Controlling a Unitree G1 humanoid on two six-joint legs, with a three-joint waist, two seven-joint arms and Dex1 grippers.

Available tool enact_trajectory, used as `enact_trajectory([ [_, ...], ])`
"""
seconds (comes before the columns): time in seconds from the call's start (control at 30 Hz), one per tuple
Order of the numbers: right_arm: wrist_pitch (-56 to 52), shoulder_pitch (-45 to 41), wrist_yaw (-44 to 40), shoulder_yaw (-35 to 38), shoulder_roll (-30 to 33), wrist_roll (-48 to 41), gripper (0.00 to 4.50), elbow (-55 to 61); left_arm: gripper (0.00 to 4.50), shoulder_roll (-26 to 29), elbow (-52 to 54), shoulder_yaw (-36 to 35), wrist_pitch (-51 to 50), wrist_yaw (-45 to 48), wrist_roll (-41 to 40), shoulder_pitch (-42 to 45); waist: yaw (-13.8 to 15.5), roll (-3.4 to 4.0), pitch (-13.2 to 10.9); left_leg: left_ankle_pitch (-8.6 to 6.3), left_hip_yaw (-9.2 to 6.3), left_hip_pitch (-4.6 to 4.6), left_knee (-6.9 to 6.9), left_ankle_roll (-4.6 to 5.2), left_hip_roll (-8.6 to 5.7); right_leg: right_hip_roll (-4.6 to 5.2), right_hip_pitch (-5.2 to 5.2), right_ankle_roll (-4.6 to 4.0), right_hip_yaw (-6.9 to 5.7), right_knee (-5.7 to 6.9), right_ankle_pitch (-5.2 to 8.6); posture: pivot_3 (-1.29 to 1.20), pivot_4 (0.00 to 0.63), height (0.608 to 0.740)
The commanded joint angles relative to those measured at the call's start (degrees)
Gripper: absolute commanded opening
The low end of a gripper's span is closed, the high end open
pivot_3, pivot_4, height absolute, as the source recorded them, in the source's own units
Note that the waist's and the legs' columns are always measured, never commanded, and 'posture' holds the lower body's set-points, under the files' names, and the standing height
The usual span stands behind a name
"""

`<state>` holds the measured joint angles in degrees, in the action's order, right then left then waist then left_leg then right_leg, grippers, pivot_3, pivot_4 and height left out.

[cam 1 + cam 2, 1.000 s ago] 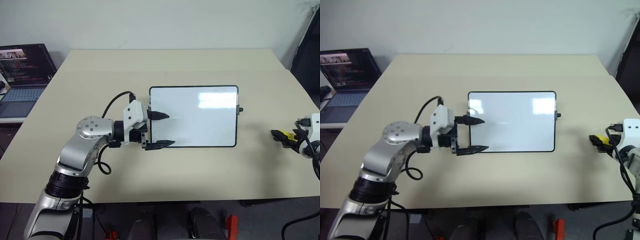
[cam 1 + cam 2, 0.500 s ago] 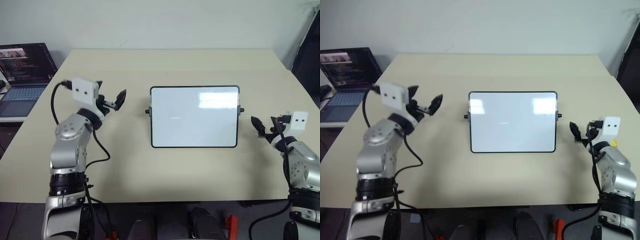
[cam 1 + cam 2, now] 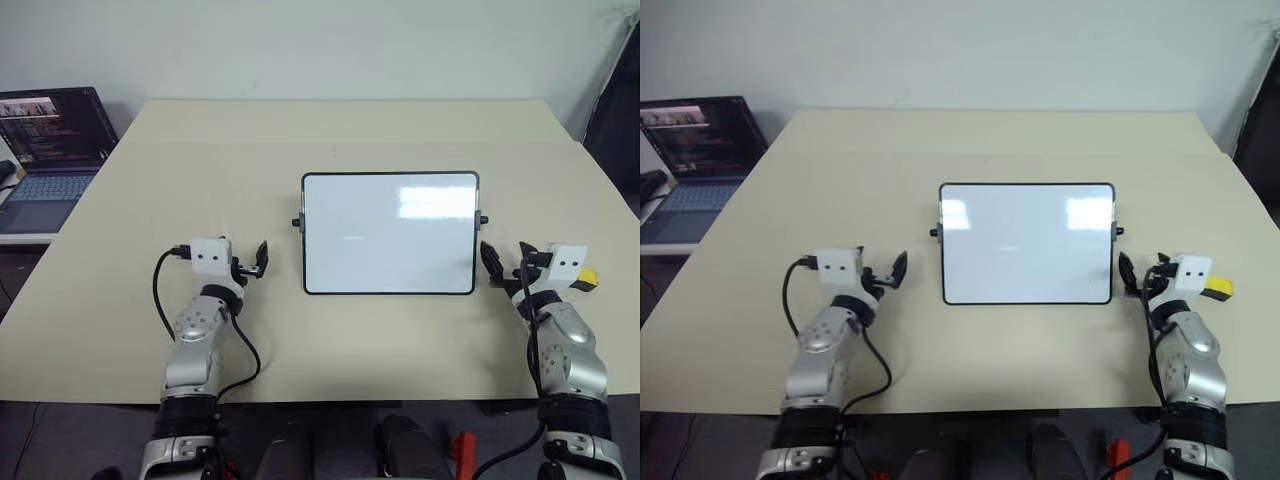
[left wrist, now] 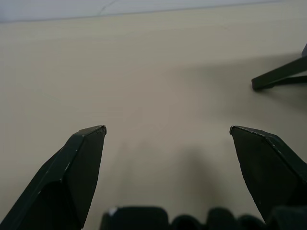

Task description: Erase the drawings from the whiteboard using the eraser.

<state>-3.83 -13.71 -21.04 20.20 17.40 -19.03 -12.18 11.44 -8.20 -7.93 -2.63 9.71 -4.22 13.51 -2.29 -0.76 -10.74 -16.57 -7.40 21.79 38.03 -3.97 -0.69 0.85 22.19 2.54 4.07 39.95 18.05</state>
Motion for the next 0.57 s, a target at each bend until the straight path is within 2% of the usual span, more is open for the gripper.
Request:
enact_trajectory([
  [0.03, 2.78, 1.25, 1.23, -0.61, -1.17, 0.74, 4.48, 2.39, 4.5, -1.42, -0.89, 1.89, 4.36, -1.37, 1.87, -0.06, 0.23, 0.01, 0.02, 0.0, 0.0, 0.0, 0.0, 0.0, 0.0, 0.0, 0.0, 0.0, 0.0, 0.0, 0.0, 0.0, 0.15, 0.74],
  [0.3, 3.84, 0.79, 3.81, -2.42, -2.97, 2.34, 4.48, 2.6, 4.5, -1.51, -4.39, 2.8, 6.55, -1.45, 1.81, 3.27, 0.25, 0.06, 0.06, 0.03, -0.01, -0.04, 0.01, -0.01, -0.03, -0.02, -0.03, 0.01, -0.01, 0.05, -0.01, 0.0, 0.15, 0.74],
  [0.57, 4.58, 0.11, 5.34, -2.75, -3.15, 2.94, 4.48, 0.86, 4.5, -0.32, -5.28, 2.51, 6.63, -1.28, 1.89, 2.33, 0.12, 0.08, 0.07, 0.04, -0.02, -0.04, -0.02, -0.02, -0.01, -0.01, -0.02, 0.01, 0.0, 0.04, -0.01, 0.0, 0.15, 0.74],
])
